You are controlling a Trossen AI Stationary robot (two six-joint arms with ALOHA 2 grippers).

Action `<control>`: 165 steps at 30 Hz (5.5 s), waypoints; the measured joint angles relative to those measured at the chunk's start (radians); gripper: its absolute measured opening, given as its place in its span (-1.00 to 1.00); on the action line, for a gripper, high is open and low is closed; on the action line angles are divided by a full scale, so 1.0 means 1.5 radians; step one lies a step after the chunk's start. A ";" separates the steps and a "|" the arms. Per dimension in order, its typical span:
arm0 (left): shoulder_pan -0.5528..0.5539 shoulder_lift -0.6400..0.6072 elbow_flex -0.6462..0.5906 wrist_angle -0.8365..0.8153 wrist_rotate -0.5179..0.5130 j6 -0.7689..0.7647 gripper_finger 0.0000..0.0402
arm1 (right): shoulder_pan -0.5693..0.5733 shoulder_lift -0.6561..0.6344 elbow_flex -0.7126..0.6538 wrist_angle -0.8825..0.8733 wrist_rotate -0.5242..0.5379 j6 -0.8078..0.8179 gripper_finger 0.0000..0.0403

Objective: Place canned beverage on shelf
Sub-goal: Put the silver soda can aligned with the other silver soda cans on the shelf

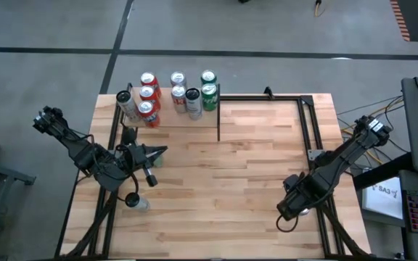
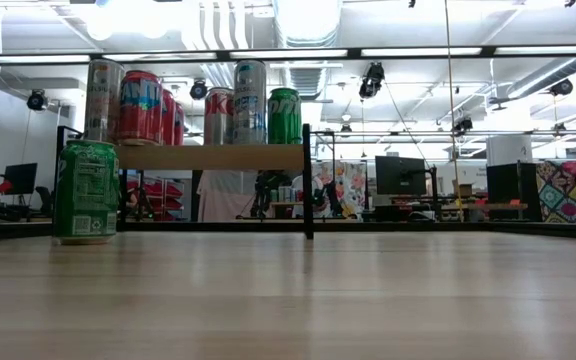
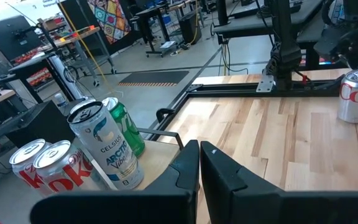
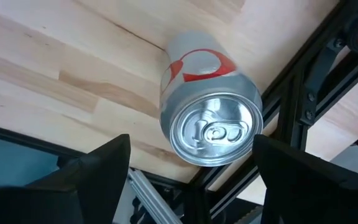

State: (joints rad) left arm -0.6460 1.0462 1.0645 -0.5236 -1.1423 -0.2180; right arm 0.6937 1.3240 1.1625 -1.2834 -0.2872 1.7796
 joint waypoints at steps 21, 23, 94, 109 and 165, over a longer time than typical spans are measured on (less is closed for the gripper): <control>0.000 0.000 0.000 0.000 0.000 0.000 -1.00 | 0.009 0.000 -0.010 -0.020 0.025 -0.007 0.62; 0.000 0.000 0.000 0.000 0.000 0.000 -1.00 | 0.012 0.000 -0.018 -0.011 0.025 -0.005 0.62; 0.092 0.376 -0.001 0.168 0.093 0.052 0.40 | -0.282 0.256 0.299 0.322 0.472 -0.911 0.41; 0.095 0.410 -0.001 0.187 0.043 0.010 0.40 | -0.282 0.264 0.320 0.365 0.471 -0.963 0.41; 0.118 0.413 0.001 0.230 -0.009 0.023 0.64 | -0.291 0.262 0.320 0.426 0.453 -0.942 0.41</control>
State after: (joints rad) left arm -0.4694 1.6653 1.0664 -0.1787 -1.1559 -0.1842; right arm 0.2574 1.7172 1.6421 -0.6437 0.3923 0.3658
